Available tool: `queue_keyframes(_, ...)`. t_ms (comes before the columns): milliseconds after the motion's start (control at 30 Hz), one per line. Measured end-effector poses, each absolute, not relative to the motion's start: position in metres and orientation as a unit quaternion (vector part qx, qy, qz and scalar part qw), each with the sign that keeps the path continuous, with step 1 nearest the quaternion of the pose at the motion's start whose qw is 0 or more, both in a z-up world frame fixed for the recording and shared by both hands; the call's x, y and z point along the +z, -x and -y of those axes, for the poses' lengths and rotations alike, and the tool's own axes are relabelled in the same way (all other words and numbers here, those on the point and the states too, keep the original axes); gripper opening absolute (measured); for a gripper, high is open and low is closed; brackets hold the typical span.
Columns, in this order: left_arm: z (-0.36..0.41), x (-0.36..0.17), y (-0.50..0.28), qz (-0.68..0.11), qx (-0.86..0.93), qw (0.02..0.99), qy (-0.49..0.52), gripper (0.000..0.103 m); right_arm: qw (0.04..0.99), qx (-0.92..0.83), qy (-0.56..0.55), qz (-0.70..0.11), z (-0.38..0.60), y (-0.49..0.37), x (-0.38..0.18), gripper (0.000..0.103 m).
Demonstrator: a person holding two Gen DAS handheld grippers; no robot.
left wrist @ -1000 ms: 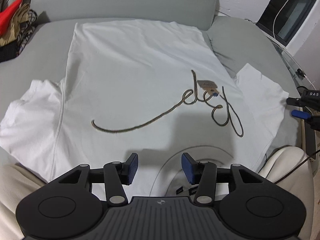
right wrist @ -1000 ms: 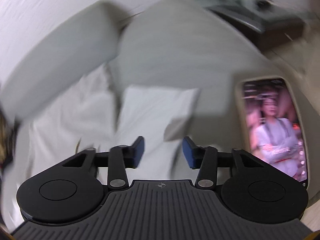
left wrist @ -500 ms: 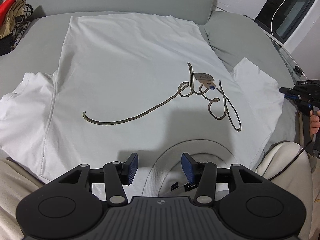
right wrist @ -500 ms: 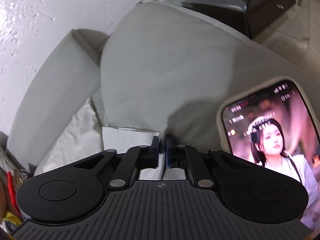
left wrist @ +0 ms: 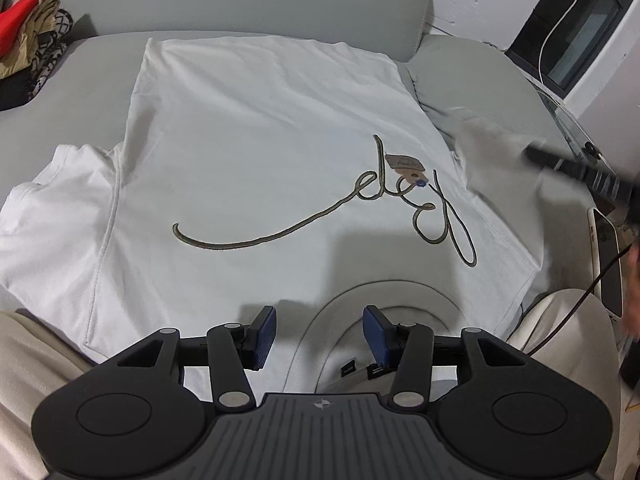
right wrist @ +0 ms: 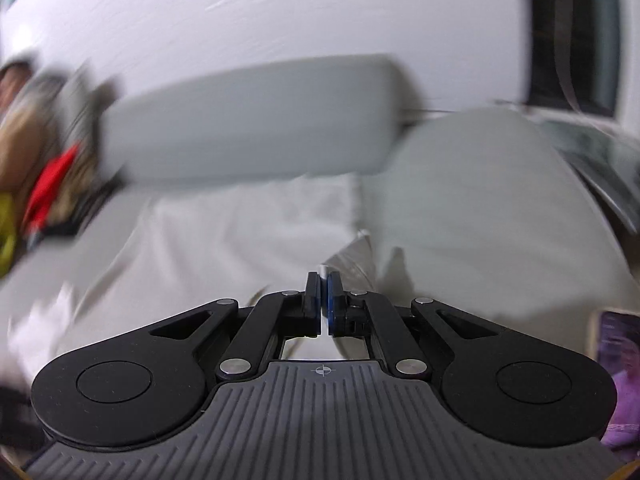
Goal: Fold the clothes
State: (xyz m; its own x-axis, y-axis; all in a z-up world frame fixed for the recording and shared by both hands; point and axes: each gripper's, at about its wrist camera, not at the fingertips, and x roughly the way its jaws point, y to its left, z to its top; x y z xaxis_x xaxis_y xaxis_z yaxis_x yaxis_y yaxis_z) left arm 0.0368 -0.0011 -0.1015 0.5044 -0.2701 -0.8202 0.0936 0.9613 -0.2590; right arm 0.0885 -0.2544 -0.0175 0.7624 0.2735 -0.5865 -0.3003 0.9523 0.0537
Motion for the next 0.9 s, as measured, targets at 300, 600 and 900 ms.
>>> queue_keyframes(300, -0.002, -0.102, -0.034, -0.484, -0.103, 0.864, 0.094, 0.047, 0.866, 0.187, 0.026, -0.463, 0.224, -0.081, -0.071, 0.046)
queue_keyframes(600, 0.009, -0.106, -0.030, -0.493, -0.112, 0.859, 0.080, 0.047, 0.883, 0.055, -0.060, -0.462, 0.271, -0.151, -0.061, 0.029)
queue_keyframes(900, -0.004, -0.112, -0.031, -0.503, -0.088, 0.855, 0.089, 0.047, 0.860, 0.058, -0.081, -0.501, 0.253, -0.221, -0.100, 0.024)
